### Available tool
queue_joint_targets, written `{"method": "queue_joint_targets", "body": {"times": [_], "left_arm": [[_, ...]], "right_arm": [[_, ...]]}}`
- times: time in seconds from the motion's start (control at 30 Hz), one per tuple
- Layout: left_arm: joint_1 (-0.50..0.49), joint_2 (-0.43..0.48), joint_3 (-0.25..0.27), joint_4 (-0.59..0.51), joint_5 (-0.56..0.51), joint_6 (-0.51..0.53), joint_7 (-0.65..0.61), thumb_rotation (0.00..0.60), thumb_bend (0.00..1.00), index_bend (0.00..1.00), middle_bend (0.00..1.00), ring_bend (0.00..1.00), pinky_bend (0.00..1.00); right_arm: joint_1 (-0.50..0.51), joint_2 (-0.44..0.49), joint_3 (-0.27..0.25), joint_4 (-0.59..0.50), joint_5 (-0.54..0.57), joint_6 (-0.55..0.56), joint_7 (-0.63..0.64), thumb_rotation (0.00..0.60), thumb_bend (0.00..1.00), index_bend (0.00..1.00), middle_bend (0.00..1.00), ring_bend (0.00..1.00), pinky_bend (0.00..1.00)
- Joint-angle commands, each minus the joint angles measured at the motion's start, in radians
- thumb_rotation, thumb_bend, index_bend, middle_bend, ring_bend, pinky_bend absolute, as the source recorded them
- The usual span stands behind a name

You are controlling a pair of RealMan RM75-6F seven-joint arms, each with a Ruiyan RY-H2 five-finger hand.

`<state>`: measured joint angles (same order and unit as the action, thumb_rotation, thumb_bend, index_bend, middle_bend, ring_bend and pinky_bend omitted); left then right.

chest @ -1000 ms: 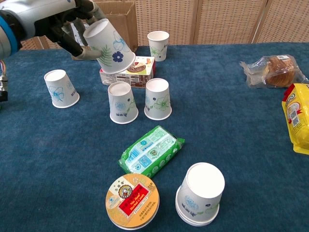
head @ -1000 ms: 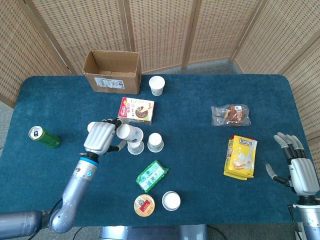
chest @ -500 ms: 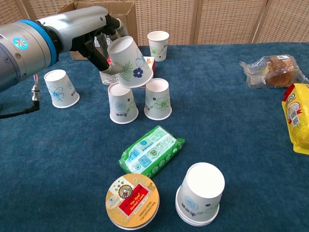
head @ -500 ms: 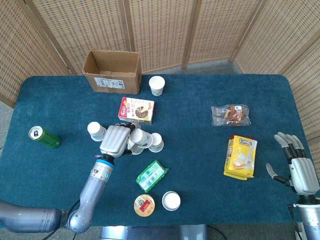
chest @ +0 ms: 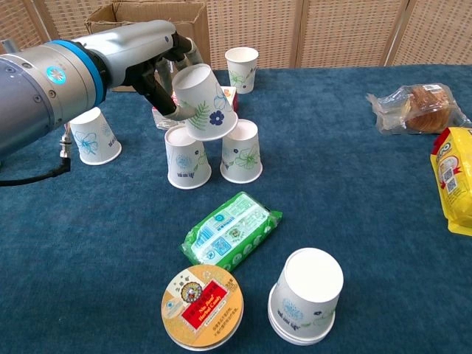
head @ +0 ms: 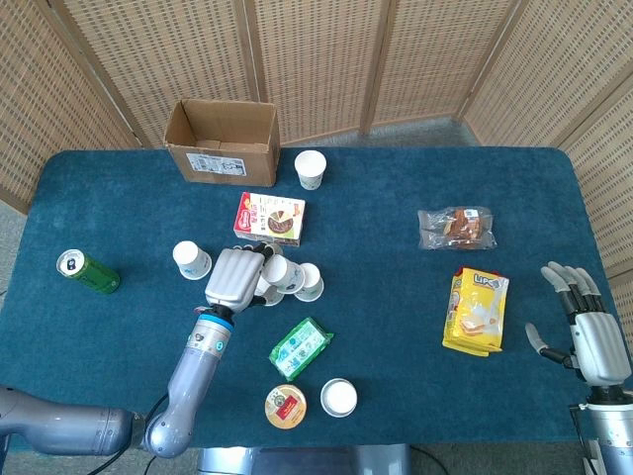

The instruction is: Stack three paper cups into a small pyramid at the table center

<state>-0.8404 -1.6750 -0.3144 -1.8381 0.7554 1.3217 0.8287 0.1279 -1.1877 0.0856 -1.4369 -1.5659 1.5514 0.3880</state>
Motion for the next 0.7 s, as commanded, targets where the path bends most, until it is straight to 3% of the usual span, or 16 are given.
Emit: {"method": "queue_joint_targets", "body": {"times": [0.03, 0.5, 0.7], "left_arm": [[-0.005, -0.006, 0.001, 0.004, -0.007, 0.006, 0.005, 0.600, 0.35, 0.30, 0.39, 0.44, 0.50], [-0.025, -0.035, 0.002, 0.034, -0.022, 0.023, 0.008, 0.600, 0.34, 0.27, 0.36, 0.42, 0.49], [-0.032, -0.040, 0.003, 0.041, -0.023, 0.016, 0.002, 0.600, 0.34, 0.24, 0.28, 0.33, 0.46]], "right_arm": [[0.000, 0.001, 0.000, 0.001, 0.001, -0.001, 0.003, 0.600, 0.41, 0.09, 0.09, 0.04, 0.00], [-0.002, 0.005, 0.004, -0.001, 0.003, 0.000, 0.023, 0.600, 0.41, 0.09, 0.09, 0.04, 0.00], [-0.001, 0.005, 0.004, 0.001, 0.004, -0.004, 0.027, 0.600, 0.41, 0.09, 0.09, 0.04, 0.00]]}}
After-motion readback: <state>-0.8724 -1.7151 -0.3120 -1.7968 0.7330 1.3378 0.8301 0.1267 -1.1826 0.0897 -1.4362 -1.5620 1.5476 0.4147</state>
